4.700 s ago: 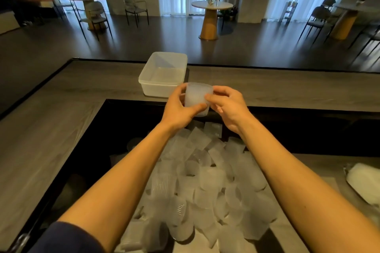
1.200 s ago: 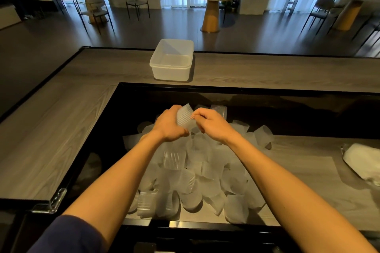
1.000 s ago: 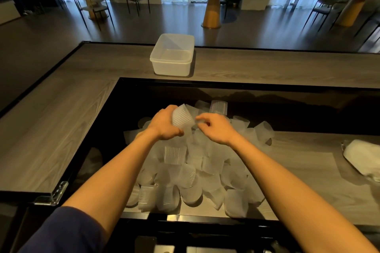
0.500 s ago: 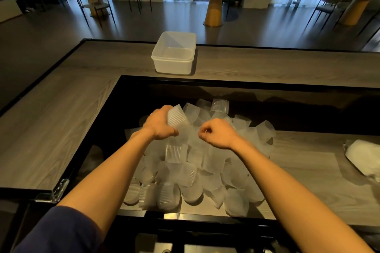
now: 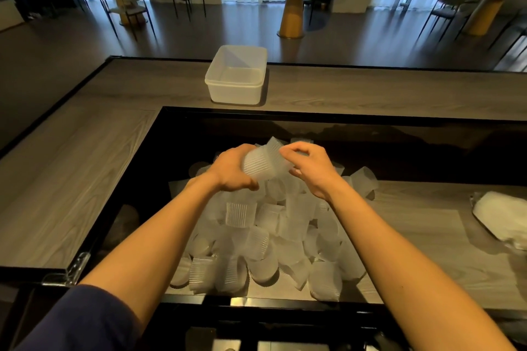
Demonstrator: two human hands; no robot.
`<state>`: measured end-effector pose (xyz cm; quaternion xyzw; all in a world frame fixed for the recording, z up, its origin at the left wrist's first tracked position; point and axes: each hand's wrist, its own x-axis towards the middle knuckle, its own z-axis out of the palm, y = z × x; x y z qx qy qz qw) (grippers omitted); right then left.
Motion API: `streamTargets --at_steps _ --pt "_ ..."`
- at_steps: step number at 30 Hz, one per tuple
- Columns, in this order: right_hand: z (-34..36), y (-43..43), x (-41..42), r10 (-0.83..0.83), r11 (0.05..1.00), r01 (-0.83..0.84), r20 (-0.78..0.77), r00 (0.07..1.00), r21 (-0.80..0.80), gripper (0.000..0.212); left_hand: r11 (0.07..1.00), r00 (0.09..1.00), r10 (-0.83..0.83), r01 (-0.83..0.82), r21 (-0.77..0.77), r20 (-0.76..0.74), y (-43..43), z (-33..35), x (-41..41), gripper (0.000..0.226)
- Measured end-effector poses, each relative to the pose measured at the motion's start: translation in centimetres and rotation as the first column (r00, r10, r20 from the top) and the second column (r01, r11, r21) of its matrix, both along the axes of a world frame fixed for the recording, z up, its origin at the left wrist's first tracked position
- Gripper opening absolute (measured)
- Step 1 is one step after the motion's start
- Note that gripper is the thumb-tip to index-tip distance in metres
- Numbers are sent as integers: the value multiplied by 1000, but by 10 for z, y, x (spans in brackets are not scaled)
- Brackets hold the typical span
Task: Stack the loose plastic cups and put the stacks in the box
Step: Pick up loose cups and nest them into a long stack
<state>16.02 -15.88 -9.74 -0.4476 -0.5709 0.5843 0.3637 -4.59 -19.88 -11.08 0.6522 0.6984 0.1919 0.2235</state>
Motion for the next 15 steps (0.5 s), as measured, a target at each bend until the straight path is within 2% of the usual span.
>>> streamTargets --at_steps 4,6,10,15 --pt "4 -1 1 -48 996 52 -50 998 73 20 1000 997 1 -2 15 81 2 4 13 89" --pt "-1 0 3 -51 995 55 -44 998 82 39 999 988 17 -22 31 155 6 8 20 86" --pt "-4 -1 12 54 998 -54 -12 998 -15 78 999 979 36 -42 25 202 11 10 33 85" --pt "-9 -3 39 137 979 -112 142 980 -169 93 1000 973 7 -8 3 229 17 4 41 85"
